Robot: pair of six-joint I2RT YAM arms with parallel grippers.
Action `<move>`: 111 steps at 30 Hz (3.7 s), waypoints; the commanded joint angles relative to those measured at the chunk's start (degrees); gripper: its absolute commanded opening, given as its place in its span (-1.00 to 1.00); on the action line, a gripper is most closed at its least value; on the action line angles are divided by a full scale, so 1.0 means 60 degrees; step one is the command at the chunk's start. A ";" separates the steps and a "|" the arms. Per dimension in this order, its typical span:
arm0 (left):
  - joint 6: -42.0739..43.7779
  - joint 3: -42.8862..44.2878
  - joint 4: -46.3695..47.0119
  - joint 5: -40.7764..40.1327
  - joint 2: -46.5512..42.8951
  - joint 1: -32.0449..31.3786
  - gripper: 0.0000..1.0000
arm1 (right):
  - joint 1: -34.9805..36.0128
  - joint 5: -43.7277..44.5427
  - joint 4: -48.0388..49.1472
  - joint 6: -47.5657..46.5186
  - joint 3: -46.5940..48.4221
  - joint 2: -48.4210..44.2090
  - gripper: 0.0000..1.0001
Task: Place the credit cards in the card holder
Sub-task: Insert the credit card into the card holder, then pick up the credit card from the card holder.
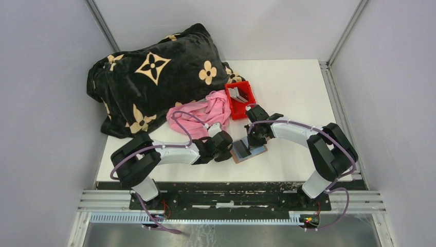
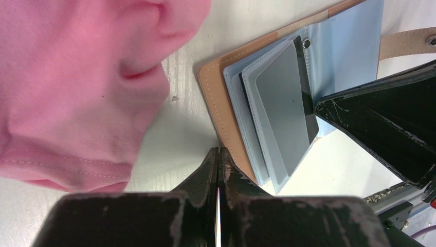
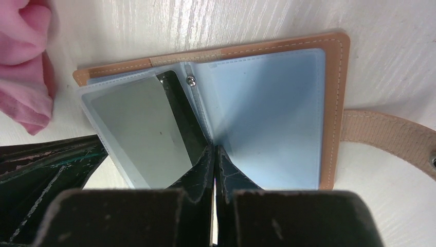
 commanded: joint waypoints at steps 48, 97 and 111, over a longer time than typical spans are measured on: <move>0.0286 0.0363 -0.3705 -0.1787 -0.0755 -0.0097 -0.37 | -0.0079 0.1000 -0.0955 -0.0591 0.3541 -0.0352 -0.05; 0.3265 0.5961 -0.1934 0.0336 0.2391 0.3804 0.29 | -0.2037 -0.0531 -0.1754 -0.0663 1.1239 0.6575 0.21; 0.3255 0.6556 -0.1851 0.0740 0.3166 0.3957 0.25 | -0.2081 -0.1425 -0.1432 -0.0130 1.1032 0.6276 -0.26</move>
